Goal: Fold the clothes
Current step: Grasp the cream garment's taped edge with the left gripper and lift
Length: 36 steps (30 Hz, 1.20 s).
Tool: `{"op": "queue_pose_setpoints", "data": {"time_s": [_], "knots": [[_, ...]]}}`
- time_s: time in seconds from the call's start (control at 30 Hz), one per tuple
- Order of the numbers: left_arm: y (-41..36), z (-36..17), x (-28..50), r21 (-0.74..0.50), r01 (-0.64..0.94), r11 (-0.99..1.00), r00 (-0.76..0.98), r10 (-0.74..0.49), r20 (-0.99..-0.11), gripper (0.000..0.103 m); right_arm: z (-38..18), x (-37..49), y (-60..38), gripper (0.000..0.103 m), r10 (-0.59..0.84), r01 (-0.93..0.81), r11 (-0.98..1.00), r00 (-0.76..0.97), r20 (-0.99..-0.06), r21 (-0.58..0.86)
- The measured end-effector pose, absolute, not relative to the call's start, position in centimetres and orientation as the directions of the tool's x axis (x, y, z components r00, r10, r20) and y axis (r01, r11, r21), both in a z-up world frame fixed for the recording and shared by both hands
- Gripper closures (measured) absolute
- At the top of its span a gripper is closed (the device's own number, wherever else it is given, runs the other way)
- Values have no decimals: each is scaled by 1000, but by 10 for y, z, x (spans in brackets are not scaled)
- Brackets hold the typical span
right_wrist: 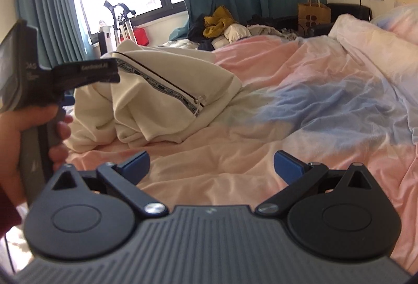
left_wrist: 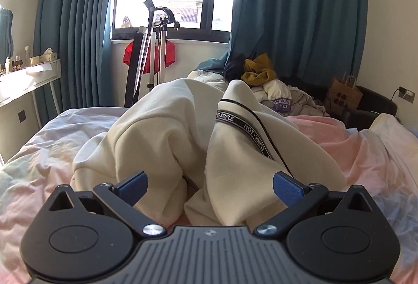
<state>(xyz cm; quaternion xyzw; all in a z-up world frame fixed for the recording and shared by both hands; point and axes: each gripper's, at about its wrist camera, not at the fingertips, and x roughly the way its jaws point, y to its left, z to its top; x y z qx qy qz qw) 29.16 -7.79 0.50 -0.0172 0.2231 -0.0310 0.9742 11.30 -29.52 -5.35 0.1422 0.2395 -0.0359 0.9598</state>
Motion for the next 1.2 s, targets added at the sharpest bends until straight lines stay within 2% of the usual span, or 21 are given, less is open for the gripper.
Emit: {"op": "queue_pose_setpoints", "data": {"time_s": [0.17, 0.27, 0.33, 0.4, 0.43, 0.47, 0.6, 0.83, 1.0, 1.2], "knots": [[-84, -13, 360, -39, 10, 999, 887, -27, -461, 0, -79, 136, -299, 0, 23, 137, 950, 865, -501, 280], [-73, -25, 392, -99, -11, 995, 858, -41, -511, 4, -91, 146, -300, 0, 56, 124, 942, 858, -510, 313], [-64, -30, 410, -157, -11, 987, 839, -77, -538, 23, -98, 152, -298, 0, 65, 125, 940, 847, -528, 317], [-53, -28, 416, -220, -19, 975, 838, -104, -536, 59, -103, 154, -297, 0, 66, 128, 941, 839, -540, 314], [-50, -26, 416, -228, -22, 973, 839, -106, -534, 67, -104, 154, -296, 0, 66, 130, 941, 838, -542, 314], [-44, -21, 416, -222, -33, 974, 836, -95, -540, 88, -105, 155, -296, 0, 66, 131, 939, 837, -543, 316], [-16, 6, 394, -268, -16, 963, 841, -132, -525, 93, -101, 151, -294, 0, 62, 124, 941, 852, -520, 314], [46, 60, 328, -327, -6, 945, 877, -153, -455, 95, -81, 135, -293, 0, 34, 113, 950, 890, -456, 292], [103, 91, 276, -364, -33, 931, 907, -125, -401, 95, -74, 128, -294, 0, 14, 125, 950, 898, -440, 286], [205, 92, 220, -443, -178, 878, 911, -22, -411, 95, -67, 123, -288, 0, 44, 91, 950, 908, -417, 298]]}}
